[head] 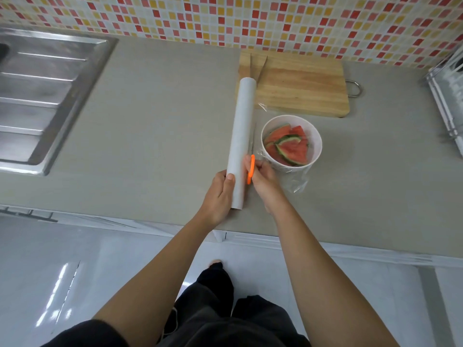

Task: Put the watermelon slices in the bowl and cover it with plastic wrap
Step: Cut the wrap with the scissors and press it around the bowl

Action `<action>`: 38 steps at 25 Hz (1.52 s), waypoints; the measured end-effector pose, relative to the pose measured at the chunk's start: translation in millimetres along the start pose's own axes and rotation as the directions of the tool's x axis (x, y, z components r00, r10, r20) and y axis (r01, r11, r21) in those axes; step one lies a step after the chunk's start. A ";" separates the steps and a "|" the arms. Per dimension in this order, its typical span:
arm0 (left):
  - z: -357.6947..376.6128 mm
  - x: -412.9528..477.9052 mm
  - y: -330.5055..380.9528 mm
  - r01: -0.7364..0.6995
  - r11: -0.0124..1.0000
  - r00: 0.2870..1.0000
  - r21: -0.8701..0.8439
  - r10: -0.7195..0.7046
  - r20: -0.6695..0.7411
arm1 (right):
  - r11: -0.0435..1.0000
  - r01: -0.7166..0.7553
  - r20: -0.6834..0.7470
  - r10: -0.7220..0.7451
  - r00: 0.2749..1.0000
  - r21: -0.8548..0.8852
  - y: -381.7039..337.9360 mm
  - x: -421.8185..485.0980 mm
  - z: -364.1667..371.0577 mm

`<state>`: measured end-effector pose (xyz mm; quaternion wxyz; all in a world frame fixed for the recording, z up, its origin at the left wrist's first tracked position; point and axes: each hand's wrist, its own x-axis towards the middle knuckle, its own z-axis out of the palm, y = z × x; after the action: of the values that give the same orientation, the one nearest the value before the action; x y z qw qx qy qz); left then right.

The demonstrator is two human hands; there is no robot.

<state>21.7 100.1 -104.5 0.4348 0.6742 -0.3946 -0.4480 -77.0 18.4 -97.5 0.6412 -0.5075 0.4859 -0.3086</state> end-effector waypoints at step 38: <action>-44.4 104.4 30.9 0.090 0.982 0.996 0.168 -0.089 -0.014 | 0.994 -0.053 -0.135 0.065 0.989 0.092 -8.9 42.3 31.2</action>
<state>89.4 4.6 -92.9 0.3571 0.7271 -0.3987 -0.4300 -32.6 -11.0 -101.7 0.6367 -0.4417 0.5297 -0.3448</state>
